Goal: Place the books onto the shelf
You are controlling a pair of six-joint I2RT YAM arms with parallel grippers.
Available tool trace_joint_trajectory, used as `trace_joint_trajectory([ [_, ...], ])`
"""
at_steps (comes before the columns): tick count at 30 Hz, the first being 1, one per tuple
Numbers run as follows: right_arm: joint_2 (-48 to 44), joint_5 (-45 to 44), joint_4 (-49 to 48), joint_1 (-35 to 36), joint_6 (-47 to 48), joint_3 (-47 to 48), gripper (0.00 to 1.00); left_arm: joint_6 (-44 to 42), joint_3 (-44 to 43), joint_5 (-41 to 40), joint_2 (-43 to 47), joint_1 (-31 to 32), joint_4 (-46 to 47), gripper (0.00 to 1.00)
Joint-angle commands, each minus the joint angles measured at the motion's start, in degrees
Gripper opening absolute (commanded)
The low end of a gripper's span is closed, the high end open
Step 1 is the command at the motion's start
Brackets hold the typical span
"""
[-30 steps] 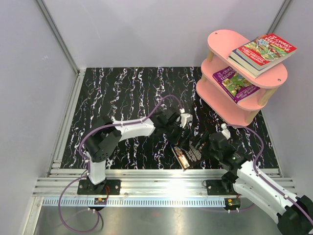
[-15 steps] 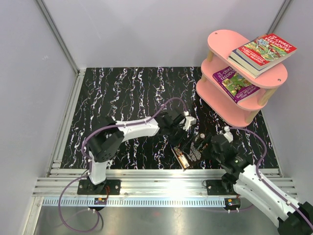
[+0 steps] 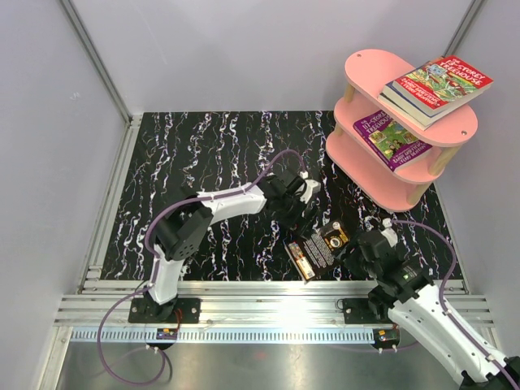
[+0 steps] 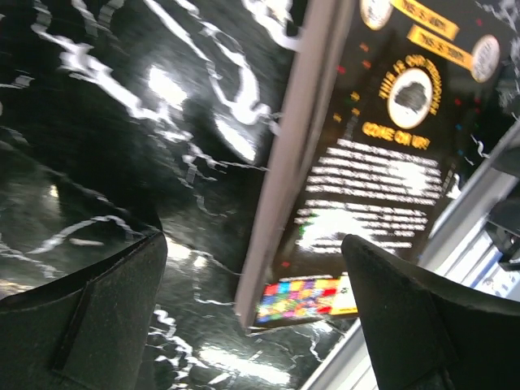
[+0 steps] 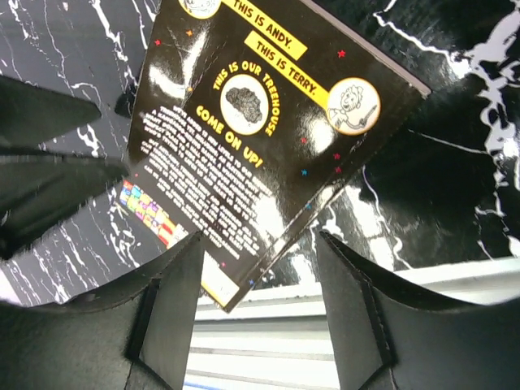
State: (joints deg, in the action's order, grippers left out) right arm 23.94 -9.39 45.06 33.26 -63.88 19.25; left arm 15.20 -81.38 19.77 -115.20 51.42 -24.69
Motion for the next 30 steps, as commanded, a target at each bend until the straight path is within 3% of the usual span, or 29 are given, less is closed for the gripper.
trace_joint_trajectory([
  [1,-0.39,-0.02,4.78,-0.03,-0.99,3.43,0.64,-1.23,-2.38,1.05,-0.47,-0.53,0.34,0.93],
  [14,16.21,1.92,-7.52,0.06,0.42,2.46,0.69,-0.44,-2.38,10.63,0.23,-0.53,2.63,0.92],
  [24,31.84,4.72,-24.82,-0.03,-0.02,0.1,0.66,1.58,3.68,21.26,5.33,0.17,6.93,0.9],
  [30,34.5,3.42,-27.22,0.05,0.33,-0.08,0.65,3.43,5.88,27.14,7.17,0.53,10.62,0.89],
])
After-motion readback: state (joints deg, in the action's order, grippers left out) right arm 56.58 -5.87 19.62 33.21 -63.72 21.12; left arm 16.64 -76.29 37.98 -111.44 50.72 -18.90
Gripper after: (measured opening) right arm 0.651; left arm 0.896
